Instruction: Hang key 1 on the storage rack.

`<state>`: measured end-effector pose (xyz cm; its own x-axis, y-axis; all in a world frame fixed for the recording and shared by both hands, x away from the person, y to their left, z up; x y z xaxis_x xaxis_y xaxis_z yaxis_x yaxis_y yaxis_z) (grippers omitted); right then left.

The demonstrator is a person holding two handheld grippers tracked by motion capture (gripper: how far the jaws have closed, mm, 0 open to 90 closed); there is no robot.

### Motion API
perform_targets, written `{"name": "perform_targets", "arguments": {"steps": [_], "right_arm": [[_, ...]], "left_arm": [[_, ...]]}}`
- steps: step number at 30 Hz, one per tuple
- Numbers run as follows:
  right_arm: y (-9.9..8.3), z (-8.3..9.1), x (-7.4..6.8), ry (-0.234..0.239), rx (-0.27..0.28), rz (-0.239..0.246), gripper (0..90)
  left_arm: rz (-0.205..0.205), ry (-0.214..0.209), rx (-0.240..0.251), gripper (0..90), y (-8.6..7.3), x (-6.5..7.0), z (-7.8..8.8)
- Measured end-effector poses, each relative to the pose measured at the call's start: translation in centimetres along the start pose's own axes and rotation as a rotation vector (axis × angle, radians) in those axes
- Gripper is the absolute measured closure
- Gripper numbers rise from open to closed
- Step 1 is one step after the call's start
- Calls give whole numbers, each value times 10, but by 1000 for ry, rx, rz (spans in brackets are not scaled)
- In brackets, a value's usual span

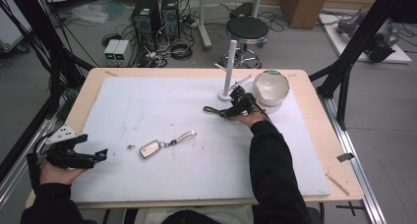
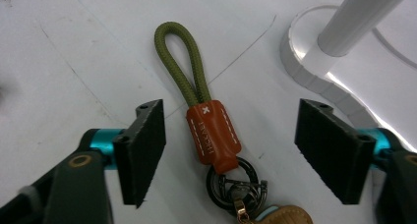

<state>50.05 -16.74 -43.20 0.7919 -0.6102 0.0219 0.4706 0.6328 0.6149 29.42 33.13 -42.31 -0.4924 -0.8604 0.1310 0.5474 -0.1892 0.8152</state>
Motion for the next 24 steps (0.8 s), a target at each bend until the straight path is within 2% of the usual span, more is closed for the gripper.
{"name": "perform_targets", "arguments": {"steps": [3, 6, 13, 14, 15, 18, 19, 24], "right_arm": [[0, -2, 0, -2, -3, 8, 331], [-2, -8, 1, -23, -43, -4, 381], [-3, -12, -1, -26, -53, 4, 453], [-2, -13, -3, -29, -55, 15, 501], [-2, -13, -3, -29, -55, 15, 501], [-2, -15, -5, -62, -68, 57, 615], [-2, -16, -7, -43, -66, 56, 651], [-1, -14, -10, -60, -73, 61, 717]], "left_arm": [[-2, 1, 0, 17, 0, 0, 0], [-5, 1, -2, 17, 0, 0, 0], [-2, 0, -3, 17, -1, -1, -1], [2, -1, -1, 17, -1, -1, -1], [2, -1, -1, 17, -1, -1, -1], [4, -1, -4, 17, -2, -2, -1], [6, -1, -4, 17, -2, -2, -1], [8, -1, -2, 17, -2, -2, -1]]}}
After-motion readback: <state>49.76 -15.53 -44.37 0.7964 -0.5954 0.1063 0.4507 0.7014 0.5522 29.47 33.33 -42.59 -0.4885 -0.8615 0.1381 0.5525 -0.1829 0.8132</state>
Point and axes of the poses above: each handheld gripper's, and its own axes: z roughly backward along the jaws, y roughly out of its top, x roughly to its right, the point moved 2 cm from there along -z, roughly forward along the jaws, and after that the axes turned 5 degrees about z, right-handed, at the moved point
